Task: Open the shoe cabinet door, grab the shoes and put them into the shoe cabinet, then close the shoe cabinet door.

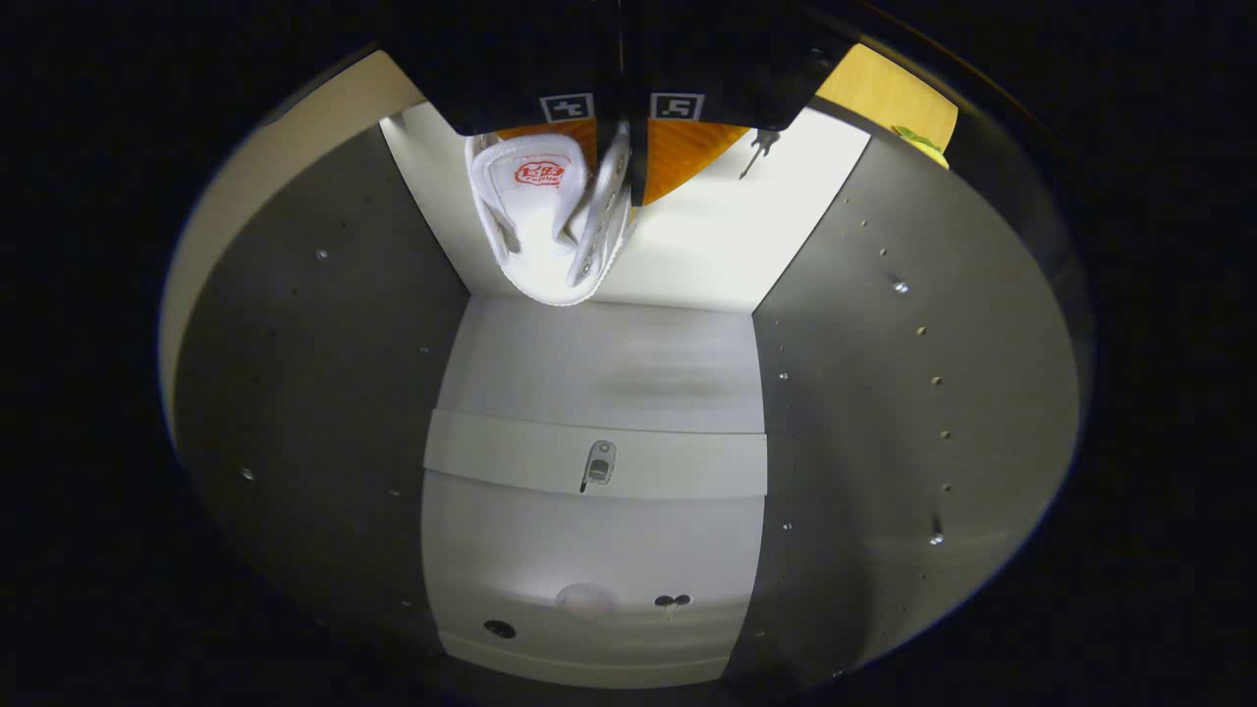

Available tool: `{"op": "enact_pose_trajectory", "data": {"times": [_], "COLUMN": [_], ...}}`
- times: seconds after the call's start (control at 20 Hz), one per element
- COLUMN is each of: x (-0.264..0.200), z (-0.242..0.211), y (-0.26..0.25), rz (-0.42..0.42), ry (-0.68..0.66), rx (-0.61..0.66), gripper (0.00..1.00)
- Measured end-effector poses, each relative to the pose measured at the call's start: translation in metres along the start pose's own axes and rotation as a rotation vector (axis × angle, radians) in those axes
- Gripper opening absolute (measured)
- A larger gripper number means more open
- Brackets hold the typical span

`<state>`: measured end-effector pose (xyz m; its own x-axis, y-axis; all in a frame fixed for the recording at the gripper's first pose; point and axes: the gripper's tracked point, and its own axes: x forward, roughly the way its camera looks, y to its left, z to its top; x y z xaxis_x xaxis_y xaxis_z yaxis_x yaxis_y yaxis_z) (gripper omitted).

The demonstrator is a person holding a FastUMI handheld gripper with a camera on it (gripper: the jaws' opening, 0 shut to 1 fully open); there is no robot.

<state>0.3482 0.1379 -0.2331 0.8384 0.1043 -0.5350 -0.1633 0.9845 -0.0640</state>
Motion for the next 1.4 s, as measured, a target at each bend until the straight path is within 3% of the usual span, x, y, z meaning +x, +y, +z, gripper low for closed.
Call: {"op": "enact_pose_trajectory", "data": {"times": [0.25, 0.45, 0.7, 0.75, 0.95, 1.05, 1.15, 1.4], "x": [0.054, 0.083, 0.086, 0.085, 0.07, 0.058, 0.043, 0.003], "z": [0.015, -0.001, -0.009, -0.012, -0.006, -0.002, 0.005, 0.025], "y": [-0.006, 0.001, 0.009, 0.012, 0.02, 0.023, 0.02, 0.005], "rz": [-0.052, -0.048, -0.054, -0.044, -0.002, 0.024, 0.036, 0.026], "ry": [0.026, 0.084, 0.1, 0.111, 0.092, 0.087, 0.059, -0.011], "rx": [-0.079, -0.102, -0.13, -0.122, -0.055, 0.003, 0.026, 0.038], "gripper": [0.06, 0.06, 0.12, 0.16, 0.69, 0.85, 0.96, 0.98]}}
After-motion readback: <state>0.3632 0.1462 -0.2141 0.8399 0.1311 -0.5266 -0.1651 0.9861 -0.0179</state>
